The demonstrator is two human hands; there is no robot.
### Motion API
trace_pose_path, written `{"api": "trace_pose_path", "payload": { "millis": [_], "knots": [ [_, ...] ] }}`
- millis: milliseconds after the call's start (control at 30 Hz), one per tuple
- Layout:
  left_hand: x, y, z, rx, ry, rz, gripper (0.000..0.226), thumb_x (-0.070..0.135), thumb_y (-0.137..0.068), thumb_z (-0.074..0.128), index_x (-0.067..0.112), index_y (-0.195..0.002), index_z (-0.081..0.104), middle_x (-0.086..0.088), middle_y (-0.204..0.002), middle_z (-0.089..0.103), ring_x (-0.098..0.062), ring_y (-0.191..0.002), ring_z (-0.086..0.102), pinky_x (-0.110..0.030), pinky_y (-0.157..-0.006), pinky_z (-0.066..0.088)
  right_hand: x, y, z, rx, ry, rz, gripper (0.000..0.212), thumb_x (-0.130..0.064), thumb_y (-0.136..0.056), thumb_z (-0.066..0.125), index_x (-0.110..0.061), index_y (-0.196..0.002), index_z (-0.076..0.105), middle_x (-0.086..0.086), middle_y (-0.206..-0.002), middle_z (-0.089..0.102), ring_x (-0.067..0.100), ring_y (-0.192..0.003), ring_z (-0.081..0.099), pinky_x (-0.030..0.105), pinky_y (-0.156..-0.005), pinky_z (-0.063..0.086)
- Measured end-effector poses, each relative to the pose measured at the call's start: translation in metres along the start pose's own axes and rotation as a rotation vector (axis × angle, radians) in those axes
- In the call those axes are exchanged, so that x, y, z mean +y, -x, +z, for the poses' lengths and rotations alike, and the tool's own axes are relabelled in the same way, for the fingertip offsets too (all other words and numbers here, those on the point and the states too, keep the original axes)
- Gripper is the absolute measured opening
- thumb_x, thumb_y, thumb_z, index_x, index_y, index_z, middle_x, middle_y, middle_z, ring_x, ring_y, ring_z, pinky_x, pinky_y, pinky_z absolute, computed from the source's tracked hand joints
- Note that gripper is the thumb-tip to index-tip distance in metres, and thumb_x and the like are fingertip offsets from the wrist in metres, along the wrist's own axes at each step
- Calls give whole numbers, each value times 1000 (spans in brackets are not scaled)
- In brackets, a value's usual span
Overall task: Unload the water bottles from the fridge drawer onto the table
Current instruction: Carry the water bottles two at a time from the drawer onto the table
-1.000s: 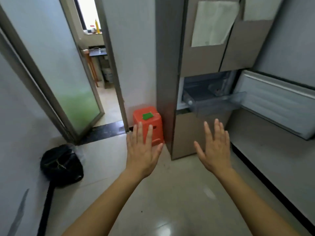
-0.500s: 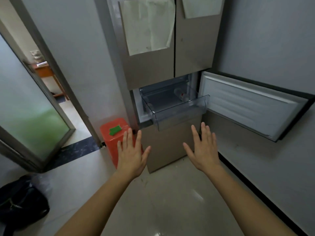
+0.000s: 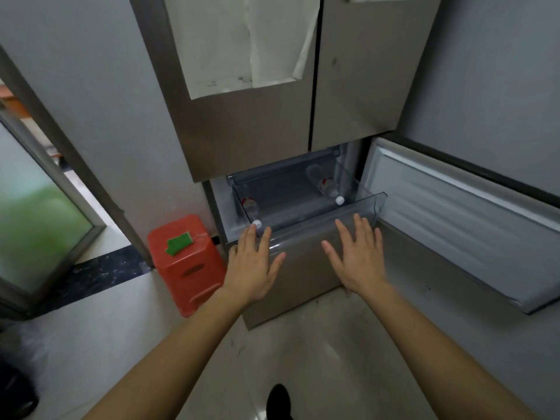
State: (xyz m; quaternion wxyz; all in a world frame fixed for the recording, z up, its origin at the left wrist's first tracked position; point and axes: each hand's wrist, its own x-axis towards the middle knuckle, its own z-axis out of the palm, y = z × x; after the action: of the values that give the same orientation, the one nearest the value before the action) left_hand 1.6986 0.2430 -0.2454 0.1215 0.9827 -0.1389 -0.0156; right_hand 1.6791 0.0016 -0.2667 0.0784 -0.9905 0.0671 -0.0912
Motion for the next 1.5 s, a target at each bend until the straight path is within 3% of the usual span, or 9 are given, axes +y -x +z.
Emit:
{"api": "trace_pose_path", "payload": {
  "millis": [467, 633, 767, 867, 1000, 1100, 1267, 1400, 1500],
  "knots": [
    [-23, -212, 50, -379, 61, -139, 65, 55, -101, 34, 10, -149, 34, -28, -150, 31, -44, -136, 36, -48, -110, 34, 29, -192, 61, -330, 149, -10, 87, -73, -89, 1, -23, -152, 35, 20, -157, 31, 34, -148, 21, 53, -121, 9],
    [-32, -253, 81, -484, 69, -348, 71, 53, -98, 47, 10, -152, 28, -28, -154, 23, -45, -141, 30, -50, -113, 34, 54, -259, 101, -539, 120, -47, 89, -82, -86, 12, -27, -151, 36, 21, -155, 32, 38, -142, 30, 55, -117, 23],
    [-28, -269, 103, -540, 48, -549, 83, 58, -94, 51, 13, -156, 18, -27, -159, 12, -46, -145, 20, -53, -115, 30, 73, -312, 134, -789, 150, -50, 83, -72, -91, 36, -24, -156, 19, 20, -162, 13, 42, -146, 18, 54, -117, 26],
    [-25, -280, 120, -579, 85, -681, 95, 66, -89, 56, 14, -157, 13, -26, -161, 5, -46, -146, 14, -55, -116, 27, 92, -340, 157, -823, 167, -29, 86, -69, -90, 42, -23, -157, 16, 20, -160, 18, 45, -141, 28, 55, -113, 34],
    [-29, -288, 132, -526, 145, -752, 102, 68, -82, 62, 20, -156, 12, -24, -160, 8, -49, -144, 16, -57, -116, 25, 103, -365, 173, -889, 180, -81, 85, -60, -92, 50, -16, -157, 17, 17, -155, 29, 38, -132, 42, 40, -104, 44],
    [-32, -291, 133, -502, 188, -802, 105, 67, -77, 68, 20, -155, 17, -23, -157, 18, -49, -141, 25, -56, -116, 30, 100, -373, 177, -907, 191, -42, 83, -54, -89, 57, -14, -154, 25, 13, -149, 40, 30, -123, 51, 26, -80, 47],
    [-31, -287, 144, -561, 131, -818, 84, 62, -78, 57, 17, -145, 36, -22, -138, 46, -40, -124, 49, -53, -105, 45, 98, -356, 174, -870, 298, -96, 56, -41, -94, 52, -6, -138, 45, 20, -132, 52, 34, -112, 55, 44, -98, 49],
    [-11, -276, 139, -620, 157, -734, 61, 41, -83, 64, 27, -140, 47, -15, -133, 51, -35, -122, 51, -48, -106, 46, 92, -341, 164, -896, 230, -139, 48, -38, -91, 60, -10, -130, 57, 15, -129, 57, 29, -109, 58, 36, -91, 49],
    [-1, -274, 127, -666, 183, -735, 53, 32, -88, 64, 18, -137, 49, -14, -128, 55, -33, -120, 53, -43, -107, 45, 84, -327, 155, -971, 146, -173, 47, -43, -90, 59, -13, -127, 59, 11, -125, 61, 26, -104, 60, 31, -87, 50]
  ]
}}
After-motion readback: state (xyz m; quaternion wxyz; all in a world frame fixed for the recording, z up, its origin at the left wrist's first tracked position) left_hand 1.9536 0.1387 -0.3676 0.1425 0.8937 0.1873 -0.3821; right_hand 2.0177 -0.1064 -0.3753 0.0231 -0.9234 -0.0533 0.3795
